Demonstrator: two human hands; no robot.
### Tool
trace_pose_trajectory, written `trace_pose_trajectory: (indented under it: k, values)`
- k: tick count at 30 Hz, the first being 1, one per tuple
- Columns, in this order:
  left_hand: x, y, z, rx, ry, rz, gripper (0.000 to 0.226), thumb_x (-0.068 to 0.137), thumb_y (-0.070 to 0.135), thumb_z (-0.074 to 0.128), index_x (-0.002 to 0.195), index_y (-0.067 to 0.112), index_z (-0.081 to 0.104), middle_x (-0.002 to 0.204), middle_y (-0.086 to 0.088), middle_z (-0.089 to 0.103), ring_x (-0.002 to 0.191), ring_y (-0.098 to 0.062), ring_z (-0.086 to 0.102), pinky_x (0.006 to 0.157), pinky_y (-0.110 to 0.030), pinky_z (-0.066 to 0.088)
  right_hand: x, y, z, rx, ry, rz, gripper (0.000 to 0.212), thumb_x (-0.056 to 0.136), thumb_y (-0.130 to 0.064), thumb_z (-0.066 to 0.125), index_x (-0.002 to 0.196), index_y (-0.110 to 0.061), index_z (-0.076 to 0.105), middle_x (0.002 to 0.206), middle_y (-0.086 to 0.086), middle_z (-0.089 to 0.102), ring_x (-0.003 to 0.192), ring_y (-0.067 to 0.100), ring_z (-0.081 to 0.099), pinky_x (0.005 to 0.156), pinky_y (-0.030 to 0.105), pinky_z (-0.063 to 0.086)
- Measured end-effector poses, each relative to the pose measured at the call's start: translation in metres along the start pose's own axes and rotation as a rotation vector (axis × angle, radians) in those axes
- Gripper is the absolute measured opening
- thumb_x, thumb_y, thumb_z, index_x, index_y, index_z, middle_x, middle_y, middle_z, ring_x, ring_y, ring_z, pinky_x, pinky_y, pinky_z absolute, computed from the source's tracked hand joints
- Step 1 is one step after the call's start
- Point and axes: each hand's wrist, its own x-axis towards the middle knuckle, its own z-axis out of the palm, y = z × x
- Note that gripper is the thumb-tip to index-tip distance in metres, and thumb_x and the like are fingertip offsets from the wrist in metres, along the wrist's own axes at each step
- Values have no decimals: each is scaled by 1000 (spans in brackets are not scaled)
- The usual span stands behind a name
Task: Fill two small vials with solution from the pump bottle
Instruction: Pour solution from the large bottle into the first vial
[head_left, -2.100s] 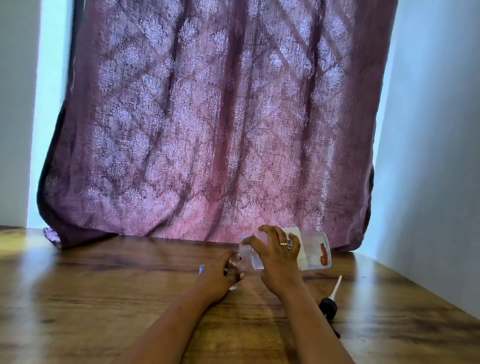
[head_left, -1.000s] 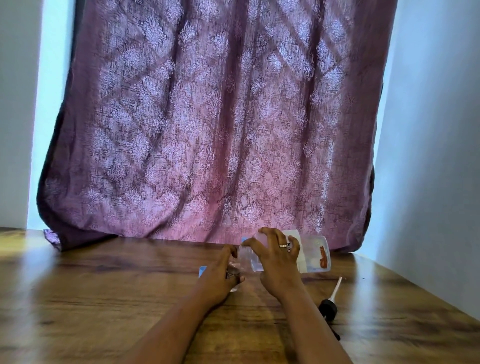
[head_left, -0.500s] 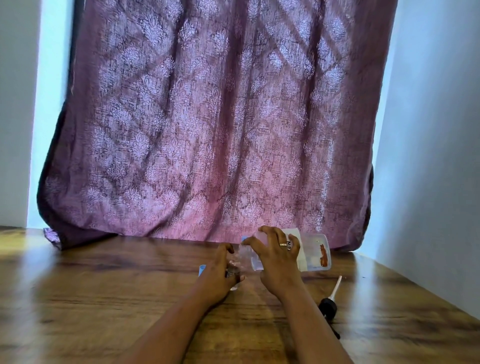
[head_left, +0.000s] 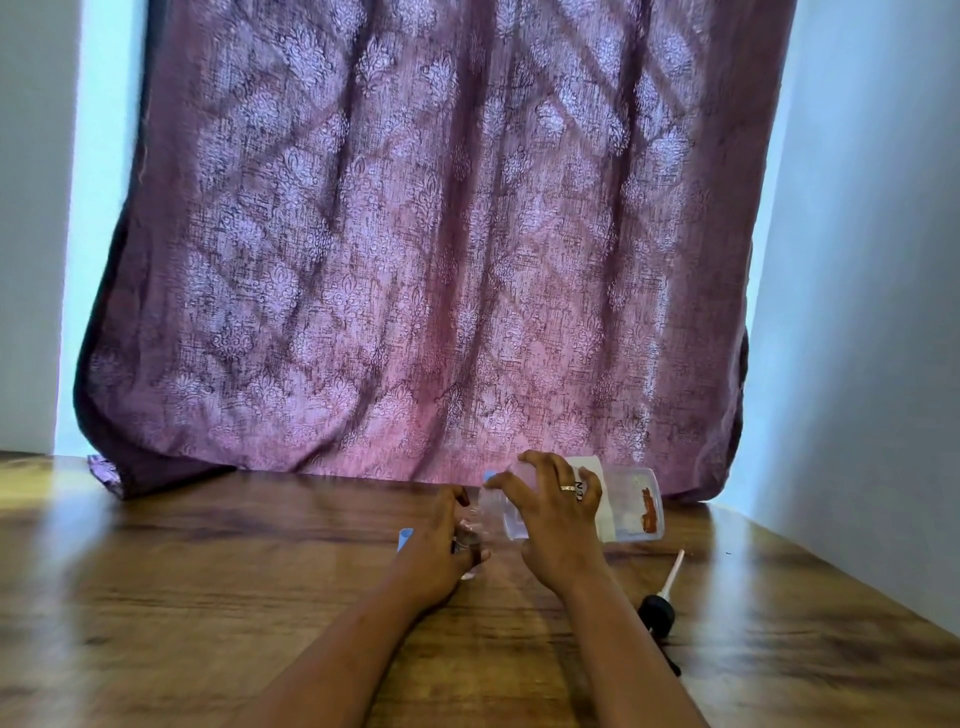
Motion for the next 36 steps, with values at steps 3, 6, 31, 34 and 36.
trace_pose_trajectory:
  k: [3,6,31,34,36]
  values:
    - [0,2,-1,-2,-5,0,47,81,23,69,109,31,31,96,3,66,85,-11,63,80,-38,54,0,0,0,-5,3,-2,87,63,5,57,125,-50,31,145,-3,22,139,21,12,102,45,5]
    - [-1,2,-1,2,-7,3,47,82,23,69,110,30,31,97,3,66,86,-13,63,80,-40,54,-1,0,0,-9,-2,-2,86,63,3,58,125,-50,30,145,-3,21,139,21,11,102,45,5]
    - [3,-3,1,5,-18,11,48,81,25,69,102,41,29,89,16,60,81,2,61,64,-15,45,-1,0,-3,18,-15,6,86,63,5,56,126,-49,32,144,-2,19,139,21,10,104,45,4]
    - [3,-3,1,9,-21,15,48,81,25,69,102,41,28,87,14,61,78,7,60,61,-13,42,-1,0,-3,19,-13,2,87,63,5,56,126,-49,31,144,-2,19,139,21,10,103,45,4]
    - [3,-2,1,9,-19,12,48,81,25,69,103,40,29,87,14,61,78,3,61,62,-14,42,0,0,-2,20,-13,3,87,63,5,57,126,-49,31,144,-3,18,139,21,10,103,45,5]
